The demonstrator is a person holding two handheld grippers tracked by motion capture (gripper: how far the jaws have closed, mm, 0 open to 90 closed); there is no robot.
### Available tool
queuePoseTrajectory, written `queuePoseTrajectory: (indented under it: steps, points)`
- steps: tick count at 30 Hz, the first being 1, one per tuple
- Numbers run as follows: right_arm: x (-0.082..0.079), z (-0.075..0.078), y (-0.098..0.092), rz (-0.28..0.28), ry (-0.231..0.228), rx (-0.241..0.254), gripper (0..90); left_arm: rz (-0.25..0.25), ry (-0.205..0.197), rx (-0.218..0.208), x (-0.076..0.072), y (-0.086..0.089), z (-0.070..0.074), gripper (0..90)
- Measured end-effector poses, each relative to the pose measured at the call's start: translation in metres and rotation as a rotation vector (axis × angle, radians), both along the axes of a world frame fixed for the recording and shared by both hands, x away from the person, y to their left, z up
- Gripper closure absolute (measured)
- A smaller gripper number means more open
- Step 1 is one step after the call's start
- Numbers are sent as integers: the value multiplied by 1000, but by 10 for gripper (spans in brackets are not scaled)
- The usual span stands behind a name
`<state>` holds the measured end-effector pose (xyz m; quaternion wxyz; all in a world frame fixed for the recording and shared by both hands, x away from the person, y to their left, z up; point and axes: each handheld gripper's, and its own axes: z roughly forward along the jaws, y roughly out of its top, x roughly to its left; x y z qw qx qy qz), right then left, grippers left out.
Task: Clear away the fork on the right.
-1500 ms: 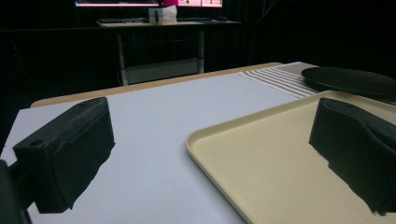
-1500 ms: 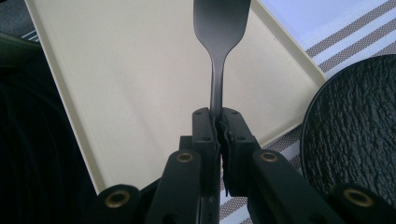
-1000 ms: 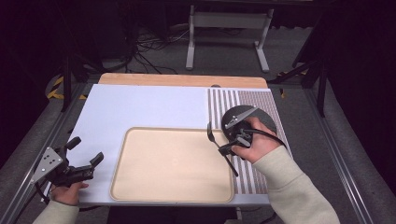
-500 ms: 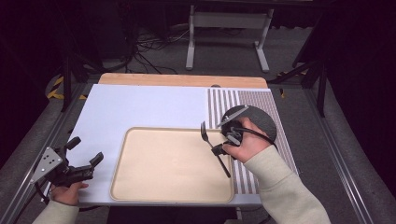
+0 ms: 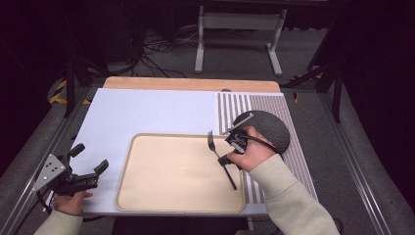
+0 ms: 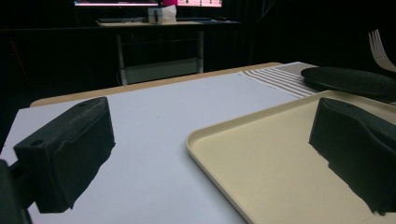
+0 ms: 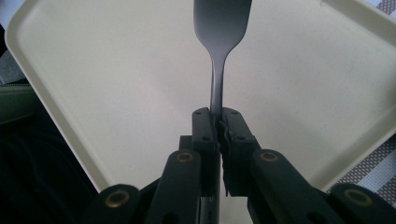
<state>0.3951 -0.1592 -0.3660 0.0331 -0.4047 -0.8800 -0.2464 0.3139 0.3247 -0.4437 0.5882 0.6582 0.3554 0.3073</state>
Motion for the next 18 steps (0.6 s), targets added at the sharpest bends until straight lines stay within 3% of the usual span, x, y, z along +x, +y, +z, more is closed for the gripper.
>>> queuePoseTrajectory:
  steps: [11, 18]
  points:
    - [5, -13, 3, -59, 74, -43, 850, -2, -2, 0, 0, 0, 0, 8]
    - [8, -19, 6, -88, 95, -56, 850, -4, 0, 4, 0, 0, 0, 8]
